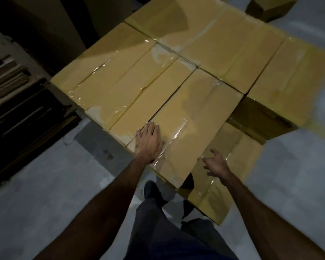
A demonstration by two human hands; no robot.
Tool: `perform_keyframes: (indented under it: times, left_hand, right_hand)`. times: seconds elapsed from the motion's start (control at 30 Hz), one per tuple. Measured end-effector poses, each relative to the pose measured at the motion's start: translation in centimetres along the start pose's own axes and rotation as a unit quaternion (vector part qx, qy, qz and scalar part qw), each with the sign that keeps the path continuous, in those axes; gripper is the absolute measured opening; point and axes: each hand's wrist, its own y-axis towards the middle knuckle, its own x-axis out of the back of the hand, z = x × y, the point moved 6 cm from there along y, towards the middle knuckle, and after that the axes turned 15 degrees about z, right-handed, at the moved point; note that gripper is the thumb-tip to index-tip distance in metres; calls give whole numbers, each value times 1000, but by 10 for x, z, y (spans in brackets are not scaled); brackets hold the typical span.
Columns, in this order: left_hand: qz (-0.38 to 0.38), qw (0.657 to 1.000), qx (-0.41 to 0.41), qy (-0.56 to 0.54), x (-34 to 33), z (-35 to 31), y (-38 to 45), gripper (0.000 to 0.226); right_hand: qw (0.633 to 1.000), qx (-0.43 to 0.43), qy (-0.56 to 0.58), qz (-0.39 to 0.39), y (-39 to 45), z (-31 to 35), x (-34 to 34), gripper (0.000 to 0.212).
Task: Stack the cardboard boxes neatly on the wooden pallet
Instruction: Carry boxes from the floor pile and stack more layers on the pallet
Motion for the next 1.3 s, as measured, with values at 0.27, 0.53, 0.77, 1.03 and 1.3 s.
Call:
perform_keyframes:
  times: [0.27,0.53,0.77,1.03,1.3]
  left_hand:
    - [-21,993,-100,56,34,-32,101,95]
    - [-21,983,-168,69,43,-41,147,108]
    - [-30,982,-178,63,43,-40,151,109]
    - [-29,981,-189,43,45,-41,153,109]
    - [-24,982,-185,15,39,-33,130,98]
  right_hand:
    - [996,17,25,-88,43,19,38,75]
    - [983,70,70,-153,75,36,27,51]
    - [980,82,66,-170,75,33,21,59]
    - [981,82,61,-163,75,32,21,56]
    - [991,41,46,-115,50,10,2,52]
